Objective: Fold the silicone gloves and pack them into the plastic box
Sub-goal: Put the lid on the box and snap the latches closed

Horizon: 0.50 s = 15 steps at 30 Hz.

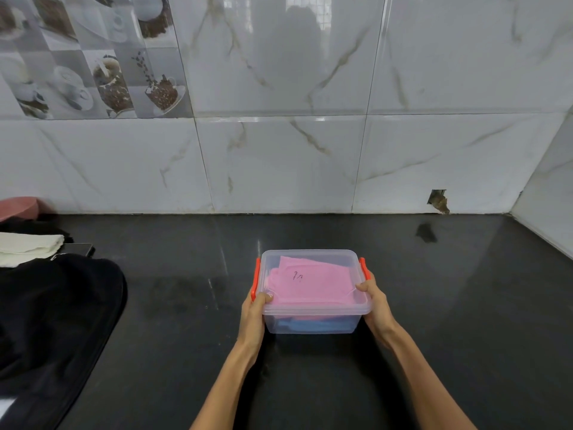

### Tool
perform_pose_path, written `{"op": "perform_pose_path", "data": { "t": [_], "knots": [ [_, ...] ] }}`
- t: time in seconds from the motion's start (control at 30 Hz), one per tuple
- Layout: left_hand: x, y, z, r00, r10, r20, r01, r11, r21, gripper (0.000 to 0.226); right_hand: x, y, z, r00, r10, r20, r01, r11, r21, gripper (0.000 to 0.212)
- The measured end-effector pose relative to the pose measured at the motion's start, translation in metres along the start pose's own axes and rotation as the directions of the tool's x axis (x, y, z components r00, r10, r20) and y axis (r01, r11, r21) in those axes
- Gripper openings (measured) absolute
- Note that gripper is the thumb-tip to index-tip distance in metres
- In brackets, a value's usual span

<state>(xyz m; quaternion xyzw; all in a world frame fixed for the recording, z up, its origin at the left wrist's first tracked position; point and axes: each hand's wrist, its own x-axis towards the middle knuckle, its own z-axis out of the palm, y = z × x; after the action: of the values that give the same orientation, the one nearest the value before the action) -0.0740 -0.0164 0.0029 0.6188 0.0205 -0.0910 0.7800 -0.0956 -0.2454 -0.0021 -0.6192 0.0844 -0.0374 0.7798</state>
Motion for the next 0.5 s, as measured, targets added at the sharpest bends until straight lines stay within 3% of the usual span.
{"op": "perform_pose_path", "data": {
  "t": [0.07, 0.13, 0.23, 0.27, 0.33, 0.4, 0.5],
  "knots": [
    [0.001, 0.000, -0.002, 0.998, 0.021, -0.061, -0.018, 0.999, 0.049, 0.041, -0.001, -0.003, -0.001, 1.000, 0.008, 0.026, -0.008, 1.000, -0.004, 0.057],
    [0.002, 0.002, -0.002, 0.977, 0.019, -0.210, -0.005, 0.998, 0.069, 0.037, -0.005, -0.002, -0.001, 0.999, 0.009, 0.036, -0.007, 0.999, -0.033, 0.073],
    [0.007, 0.009, -0.002, 0.818, 0.094, -0.568, -0.007, 0.988, 0.152, 0.050, -0.013, -0.004, 0.005, 0.997, -0.019, 0.070, 0.031, 0.984, -0.178, 0.102],
    [0.007, 0.014, -0.001, 0.765, 0.141, -0.628, -0.034, 0.983, 0.180, 0.049, -0.016, -0.006, 0.007, 0.995, -0.010, 0.101, 0.036, 0.968, -0.250, 0.113],
    [0.007, 0.020, 0.004, 0.765, 0.185, -0.617, -0.062, 0.975, 0.215, 0.046, -0.022, -0.008, 0.012, 0.990, 0.012, 0.138, 0.044, 0.919, -0.393, 0.128],
    [0.004, 0.020, 0.011, 0.836, 0.178, -0.519, -0.065, 0.971, 0.228, 0.046, -0.026, -0.009, 0.017, 0.993, -0.002, 0.122, 0.063, 0.863, -0.501, 0.133],
    [-0.001, 0.010, 0.020, 0.943, 0.120, -0.309, -0.089, 0.990, 0.113, 0.053, -0.031, -0.007, 0.024, 0.988, -0.012, 0.153, 0.106, 0.775, -0.623, 0.126]
  ]
}}
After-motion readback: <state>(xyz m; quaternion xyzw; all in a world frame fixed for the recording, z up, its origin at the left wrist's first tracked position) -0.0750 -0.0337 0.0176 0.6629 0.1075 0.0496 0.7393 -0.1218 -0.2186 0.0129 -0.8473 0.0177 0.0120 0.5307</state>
